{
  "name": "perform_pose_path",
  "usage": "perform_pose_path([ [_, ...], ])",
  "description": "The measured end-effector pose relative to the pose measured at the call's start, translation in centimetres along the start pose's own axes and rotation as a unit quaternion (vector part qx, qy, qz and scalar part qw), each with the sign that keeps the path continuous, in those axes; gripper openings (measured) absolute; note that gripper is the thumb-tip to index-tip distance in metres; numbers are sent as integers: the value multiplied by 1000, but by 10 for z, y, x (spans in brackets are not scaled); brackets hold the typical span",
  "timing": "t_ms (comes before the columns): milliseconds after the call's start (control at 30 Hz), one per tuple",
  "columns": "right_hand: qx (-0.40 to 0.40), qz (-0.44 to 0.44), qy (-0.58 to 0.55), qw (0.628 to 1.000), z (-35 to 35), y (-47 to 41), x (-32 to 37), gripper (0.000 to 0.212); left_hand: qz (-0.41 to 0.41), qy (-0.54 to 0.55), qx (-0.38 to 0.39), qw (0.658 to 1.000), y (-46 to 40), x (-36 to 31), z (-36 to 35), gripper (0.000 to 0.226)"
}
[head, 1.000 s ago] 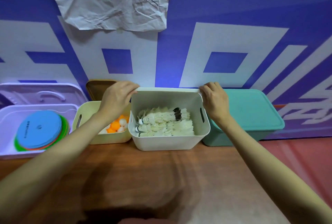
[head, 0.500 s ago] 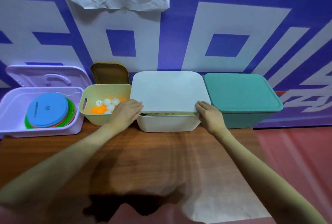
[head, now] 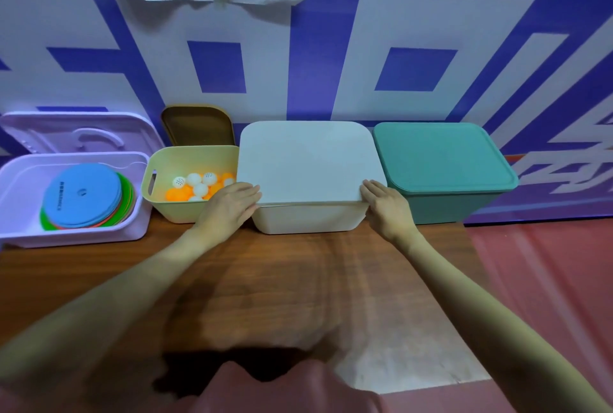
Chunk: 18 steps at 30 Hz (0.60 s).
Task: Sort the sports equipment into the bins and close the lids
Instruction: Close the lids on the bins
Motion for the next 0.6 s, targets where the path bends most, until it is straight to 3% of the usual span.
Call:
perform_pose_path([
  [100,-9,4,-38,999,-1,6,1,53,20,15,11,1000,4,2,0,31],
  [167,-49,-18,-98,994,2,8,1,36,72,39,21,996,5,6,-2,39],
  [267,-110,-175,-249,946,-2,17,-6,25,212,105,3,972,-2,15,-2,59],
  [333,-121,-285,-357,882,-11,24,-7,27,322,174,-19,930,-9,22,-5,50],
  [400,-149,-335,-400,840,-15,27,-2,26,451,258,-14,854,-9,30,-16,39],
  [467,-184,-371,-423,806,-16,27,0,25,525,326,-18,786,-8,33,-27,32],
  [600,-193,-452,-445,749,-21,23,-5,51,519,356,-37,776,-11,29,-28,25],
])
Point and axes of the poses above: each hand's wrist, its own y-axis away from the middle knuckle, its own z-axis out of the back of the hand, x = y × z, the point moved 6 cm from there along -y, towards the middle knuckle, and after that the axes turned 1 degree about -z, right-handed, at the moved point
